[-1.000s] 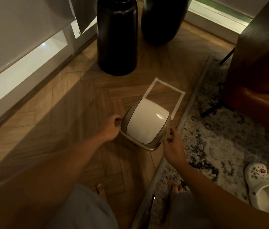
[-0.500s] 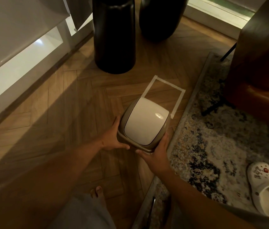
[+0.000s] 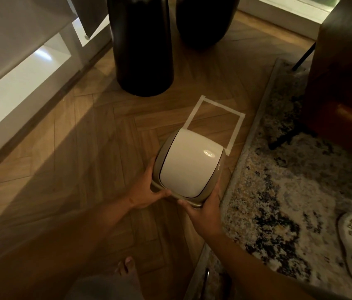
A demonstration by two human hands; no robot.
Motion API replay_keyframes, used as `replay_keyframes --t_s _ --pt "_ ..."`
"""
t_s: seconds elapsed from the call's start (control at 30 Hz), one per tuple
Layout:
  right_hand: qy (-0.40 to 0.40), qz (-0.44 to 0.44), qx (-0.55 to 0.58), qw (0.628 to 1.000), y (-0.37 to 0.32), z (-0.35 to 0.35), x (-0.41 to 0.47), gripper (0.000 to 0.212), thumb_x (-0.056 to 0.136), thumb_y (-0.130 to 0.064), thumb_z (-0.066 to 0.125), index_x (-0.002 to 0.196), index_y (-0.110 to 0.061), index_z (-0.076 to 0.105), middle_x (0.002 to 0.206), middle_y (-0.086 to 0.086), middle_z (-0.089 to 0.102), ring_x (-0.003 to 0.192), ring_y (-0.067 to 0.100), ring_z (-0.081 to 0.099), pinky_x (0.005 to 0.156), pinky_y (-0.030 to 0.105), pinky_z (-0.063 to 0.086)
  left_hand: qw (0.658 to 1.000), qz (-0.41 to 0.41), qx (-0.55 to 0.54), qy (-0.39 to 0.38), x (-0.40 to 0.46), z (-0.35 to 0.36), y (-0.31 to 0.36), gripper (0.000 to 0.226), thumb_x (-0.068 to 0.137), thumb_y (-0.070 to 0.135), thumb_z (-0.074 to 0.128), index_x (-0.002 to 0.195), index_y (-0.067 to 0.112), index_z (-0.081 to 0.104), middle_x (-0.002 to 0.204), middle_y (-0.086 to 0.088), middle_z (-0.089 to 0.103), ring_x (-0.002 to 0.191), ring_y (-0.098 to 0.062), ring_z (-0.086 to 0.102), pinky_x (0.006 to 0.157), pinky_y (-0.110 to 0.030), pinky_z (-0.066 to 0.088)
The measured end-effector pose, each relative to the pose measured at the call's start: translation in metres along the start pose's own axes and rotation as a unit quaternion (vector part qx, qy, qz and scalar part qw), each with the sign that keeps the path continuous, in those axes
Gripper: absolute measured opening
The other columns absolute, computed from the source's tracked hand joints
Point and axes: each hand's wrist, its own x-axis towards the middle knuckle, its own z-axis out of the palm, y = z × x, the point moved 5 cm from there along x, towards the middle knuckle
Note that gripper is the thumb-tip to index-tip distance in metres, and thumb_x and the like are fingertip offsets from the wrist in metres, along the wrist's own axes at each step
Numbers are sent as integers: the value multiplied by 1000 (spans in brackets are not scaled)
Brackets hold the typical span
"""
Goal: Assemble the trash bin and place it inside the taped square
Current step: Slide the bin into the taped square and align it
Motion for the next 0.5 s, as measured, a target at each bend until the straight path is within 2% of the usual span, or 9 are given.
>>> replay_keyframes --t_s 0.07,0.1,0.2,0.3,0.43,0.5 --pt "4 2 0 1000 -3 1 4 137 66 -42 100 168 -22 10 161 -3 45 146 15 49 114 51 48 1000 4 -8 10 3 -1 -1 120 67 64 81 153 49 -1 140 48 24 131 17 32 106 -18 35" --pt "7 3 1 1000 -4 1 6 137 67 -43 100 168 -25 9 161 -4 45 145 13 49 114 50 49 1000 4 -11 14 5 -2 0 120 67 61 82 154 47 0 141 46 27 132 16 33 106 -20 36" --pt "16 6 -3 1000 -5 0 13 136 68 -46 98 168 -24 9 159 -4 48 143 12 53 111 48 51 1000 7 -23 10 13 -1 2 118 69 57 84 154 44 3 150 23 35 136 5 37 108 -25 39" --pt "24 2 -8 1000 -4 -3 18 134 69 -46 97 167 -19 11 158 -2 48 144 15 52 111 50 51 999 14 -28 15 19 1 5 116 69 56 84 154 45 5 148 30 34 134 8 38 106 -20 41" --pt "35 -3 -4 999 -6 -6 24 132 70 -47 97 167 -24 12 158 -11 47 143 12 52 110 50 51 999 19 -33 22 25 2 7 115 70 55 84 154 45 7 150 19 37 134 4 40 105 -23 42" --pt "37 -3 1 999 -4 -7 27 130 70 -44 97 167 -24 13 156 -15 48 141 10 53 109 49 52 999 17 -30 25 30 3 7 114 69 57 83 154 46 8 149 19 38 132 5 41 104 -23 44"
